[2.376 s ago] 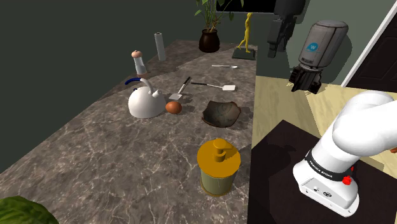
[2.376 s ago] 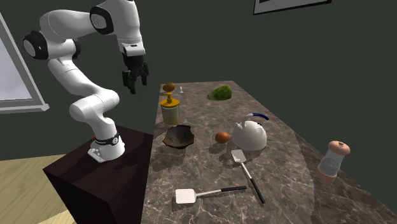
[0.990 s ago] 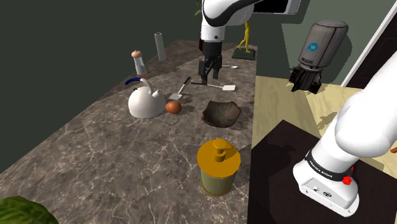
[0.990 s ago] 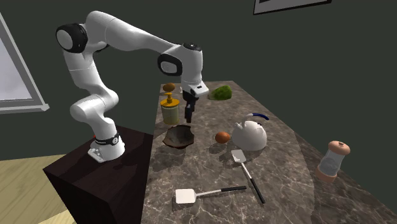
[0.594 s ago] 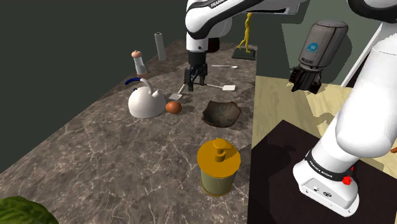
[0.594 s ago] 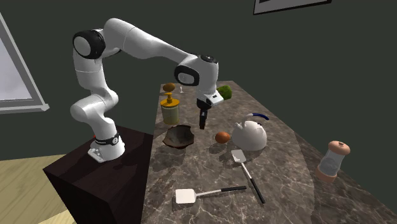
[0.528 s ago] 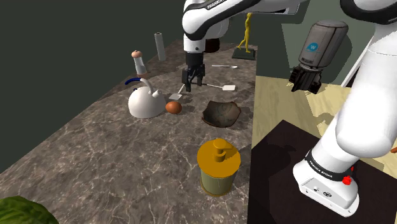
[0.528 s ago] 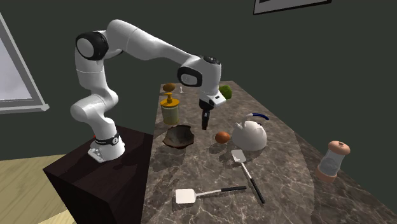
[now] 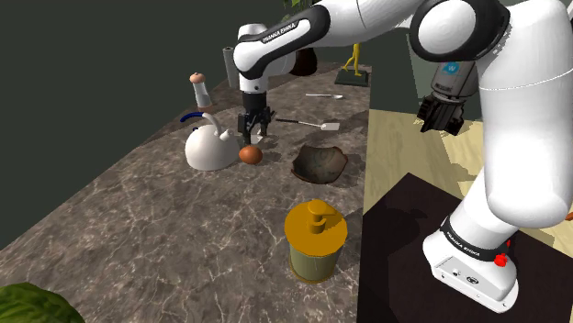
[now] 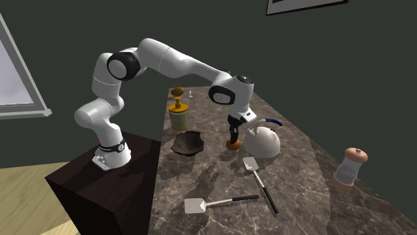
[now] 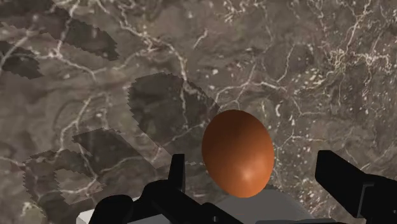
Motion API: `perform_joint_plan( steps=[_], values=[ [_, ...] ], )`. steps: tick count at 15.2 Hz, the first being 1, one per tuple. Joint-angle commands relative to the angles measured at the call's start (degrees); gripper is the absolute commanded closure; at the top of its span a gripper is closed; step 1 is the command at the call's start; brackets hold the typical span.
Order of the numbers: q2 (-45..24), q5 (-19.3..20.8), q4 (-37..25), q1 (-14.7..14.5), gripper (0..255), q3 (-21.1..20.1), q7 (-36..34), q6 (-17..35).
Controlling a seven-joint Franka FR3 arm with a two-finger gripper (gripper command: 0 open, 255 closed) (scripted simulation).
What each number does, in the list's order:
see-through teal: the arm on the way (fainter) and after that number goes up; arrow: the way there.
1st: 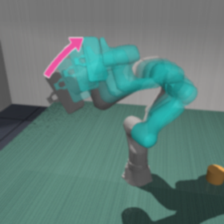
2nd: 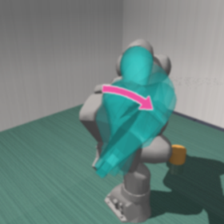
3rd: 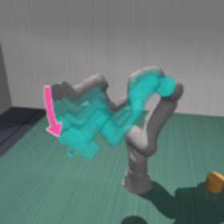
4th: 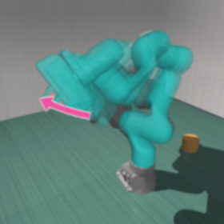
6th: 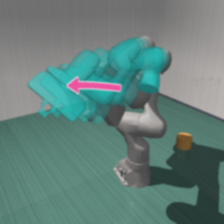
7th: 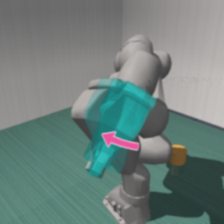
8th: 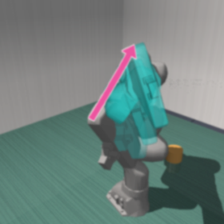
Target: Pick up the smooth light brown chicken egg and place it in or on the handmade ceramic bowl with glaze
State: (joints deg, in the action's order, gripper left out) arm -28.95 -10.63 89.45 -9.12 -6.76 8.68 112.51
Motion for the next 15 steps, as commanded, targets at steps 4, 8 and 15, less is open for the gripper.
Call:
perform_joint_plan(
  steps=[4, 8, 15],
  values=[
    [-5.0, 0.2, -3.8, -0.9, 0, -0.3, -0.2, 1.2],
    [-6.0, 0.1, -2.2, -1.2, 0, -0.4, -0.1, 3.8],
    [-6.1, 0.1, -2.0, -1.3, 0, -0.4, -0.1, 4.2]
  ],
)
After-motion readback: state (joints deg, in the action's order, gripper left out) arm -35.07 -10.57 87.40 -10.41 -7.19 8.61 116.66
